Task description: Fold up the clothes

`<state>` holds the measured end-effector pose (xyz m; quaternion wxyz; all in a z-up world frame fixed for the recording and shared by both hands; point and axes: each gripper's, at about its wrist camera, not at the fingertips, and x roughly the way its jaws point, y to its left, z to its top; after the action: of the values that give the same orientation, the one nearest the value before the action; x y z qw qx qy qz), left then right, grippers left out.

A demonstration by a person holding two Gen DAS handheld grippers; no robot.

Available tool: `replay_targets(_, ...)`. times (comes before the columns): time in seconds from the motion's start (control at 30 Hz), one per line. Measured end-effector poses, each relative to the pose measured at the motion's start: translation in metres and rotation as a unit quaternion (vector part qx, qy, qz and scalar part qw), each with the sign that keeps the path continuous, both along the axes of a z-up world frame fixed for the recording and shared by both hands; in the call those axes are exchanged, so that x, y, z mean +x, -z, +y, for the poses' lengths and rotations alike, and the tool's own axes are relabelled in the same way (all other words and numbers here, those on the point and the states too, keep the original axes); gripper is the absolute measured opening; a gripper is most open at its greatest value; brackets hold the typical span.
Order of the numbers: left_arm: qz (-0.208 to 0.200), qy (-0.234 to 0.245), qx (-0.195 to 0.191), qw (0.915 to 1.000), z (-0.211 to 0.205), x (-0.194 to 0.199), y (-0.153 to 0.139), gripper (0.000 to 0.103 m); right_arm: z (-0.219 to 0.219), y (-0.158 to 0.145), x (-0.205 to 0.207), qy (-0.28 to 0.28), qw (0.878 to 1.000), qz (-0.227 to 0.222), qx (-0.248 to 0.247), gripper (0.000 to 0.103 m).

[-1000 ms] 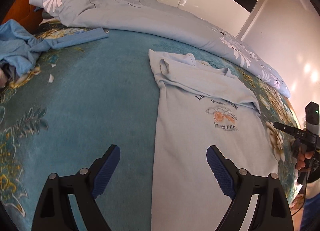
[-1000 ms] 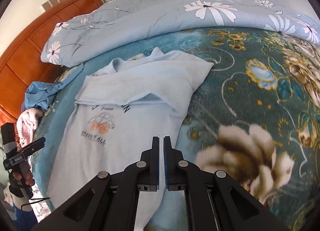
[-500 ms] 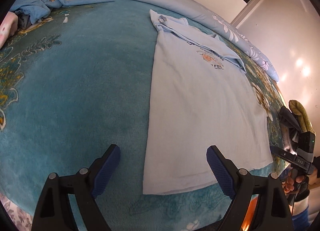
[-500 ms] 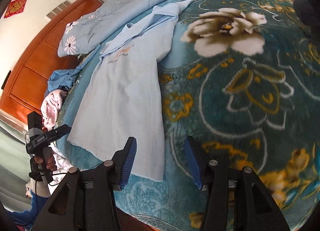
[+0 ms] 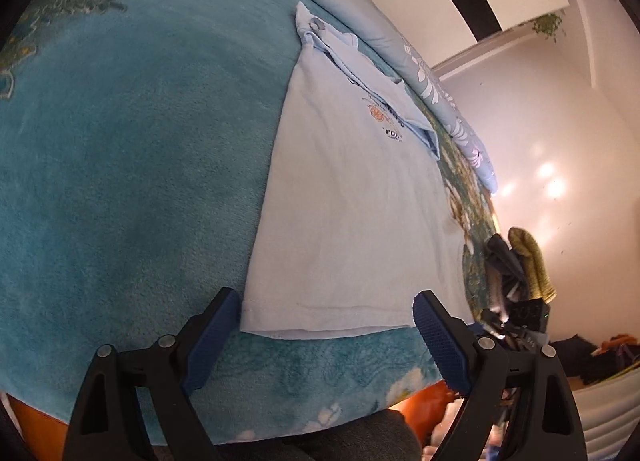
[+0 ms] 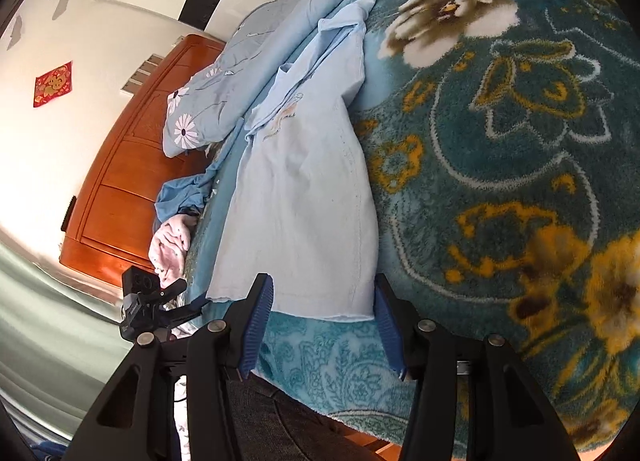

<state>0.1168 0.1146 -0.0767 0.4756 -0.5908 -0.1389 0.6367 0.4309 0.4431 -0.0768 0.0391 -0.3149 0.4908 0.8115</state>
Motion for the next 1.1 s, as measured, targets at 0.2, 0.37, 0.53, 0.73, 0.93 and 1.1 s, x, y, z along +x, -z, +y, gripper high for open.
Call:
replay_targets(0.2, -0.022, -0.001, 0.028, 0.9994, -0.001, 0.000, 0.003, 0.089, 0.002, 0.004, -0.006, 0.001, 1.000, 0.017, -0.023, 0.052)
replay_targets(0.37, -0.021, 0.019, 0.033, 0.9991, 0.003, 0.006, 0.003, 0.089, -0.002, 0.004, -0.003, -0.005, 1.000, 0.016, -0.025, 0.047)
replay_targets(0.53, -0.030, -0.011, 0.035, 0.9989, -0.004, 0.000, 0.006, 0.076, 0.006, 0.011, -0.013, 0.012, 0.999, 0.006, -0.040, 0.021)
replay_targets(0.73, -0.015, -0.053, 0.016, 0.9983, -0.015, -0.003, 0.015, 0.028, 0.010, 0.022, -0.009, 0.021, 0.998, -0.011, -0.053, 0.005)
replay_targets(0.93, 0.114, -0.047, -0.062, 0.9905, 0.000, 0.015, 0.001, 0.006, 0.007, 0.016, -0.013, 0.024, 0.998, -0.040, -0.033, 0.004)
replay_targets(1.1, 0.192, -0.019, -0.090, 0.9771, 0.007, 0.027, -0.008, 0.005, 0.004, 0.007, -0.017, 0.028, 0.997, -0.068, -0.011, 0.005)
